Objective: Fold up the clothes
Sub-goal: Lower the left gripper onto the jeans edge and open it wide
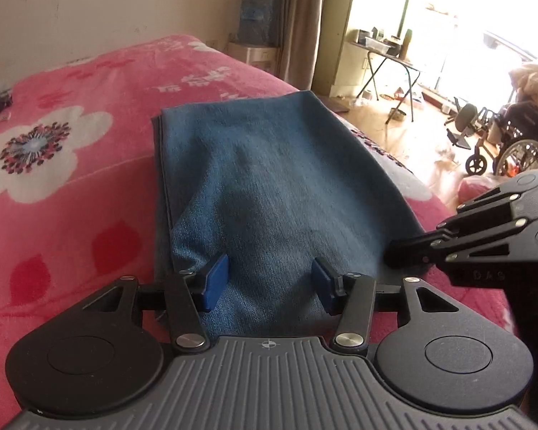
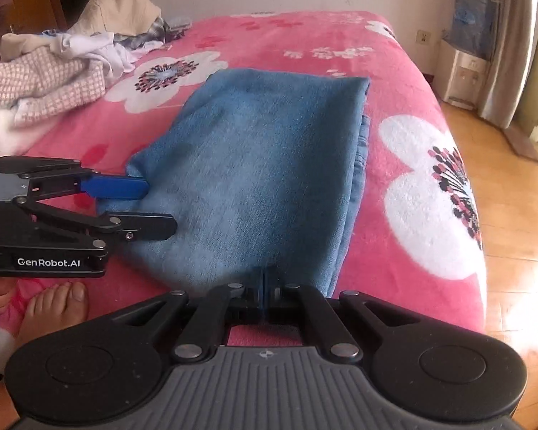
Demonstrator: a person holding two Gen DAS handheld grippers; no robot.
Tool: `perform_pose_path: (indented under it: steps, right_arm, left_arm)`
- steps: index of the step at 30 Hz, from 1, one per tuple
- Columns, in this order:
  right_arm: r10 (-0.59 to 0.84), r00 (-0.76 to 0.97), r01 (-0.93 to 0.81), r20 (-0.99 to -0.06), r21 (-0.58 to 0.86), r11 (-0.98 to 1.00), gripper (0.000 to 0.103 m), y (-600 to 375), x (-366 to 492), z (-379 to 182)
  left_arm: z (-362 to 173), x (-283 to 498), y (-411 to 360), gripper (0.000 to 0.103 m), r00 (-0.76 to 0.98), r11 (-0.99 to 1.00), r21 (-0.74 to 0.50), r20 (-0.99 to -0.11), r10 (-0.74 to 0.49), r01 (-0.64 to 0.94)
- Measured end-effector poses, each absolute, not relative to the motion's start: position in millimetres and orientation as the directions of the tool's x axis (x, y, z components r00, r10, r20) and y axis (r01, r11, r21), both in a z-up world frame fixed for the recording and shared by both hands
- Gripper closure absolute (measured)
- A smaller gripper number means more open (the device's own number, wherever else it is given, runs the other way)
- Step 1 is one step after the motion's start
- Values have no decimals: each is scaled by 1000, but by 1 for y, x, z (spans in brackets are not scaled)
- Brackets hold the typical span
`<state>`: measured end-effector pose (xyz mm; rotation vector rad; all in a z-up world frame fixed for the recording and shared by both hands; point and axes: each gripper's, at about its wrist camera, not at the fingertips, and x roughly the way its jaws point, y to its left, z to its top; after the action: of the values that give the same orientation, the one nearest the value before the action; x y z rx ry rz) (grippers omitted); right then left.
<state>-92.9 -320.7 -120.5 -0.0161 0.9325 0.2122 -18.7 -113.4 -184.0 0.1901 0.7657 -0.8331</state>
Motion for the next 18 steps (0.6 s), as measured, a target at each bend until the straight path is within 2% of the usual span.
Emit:
perform_pose_path:
  steps: [3,6,8,14,18]
  right_arm:
    - [167,565,-191,-808,69,979,103,-319,-89,-119]
    - [162,564,-187,-809,66,980,103,-317,-89,-120]
    - [165,567,-172,-807,80,982,103,-317,-92,-121]
    - [178,567,-146,-805,114,983,103,-322,-92,-122]
    - [190,570,-132,-800,139,981,103,-326,-92,-123]
  left_arm:
    - [-180,-14,-113,49,409,684,-165,-694,-592,710]
    - [-176,-13,-113,39,386,689,-200,-705,-595,697]
    - [-176,-13,-115,26,368,684,-219,-710,-601,696]
    - [-174,-15,-122,5,335,669,-218,-732,-594,711]
    - [-172,-19,-122,4,334,669,-213,-736,-589,712]
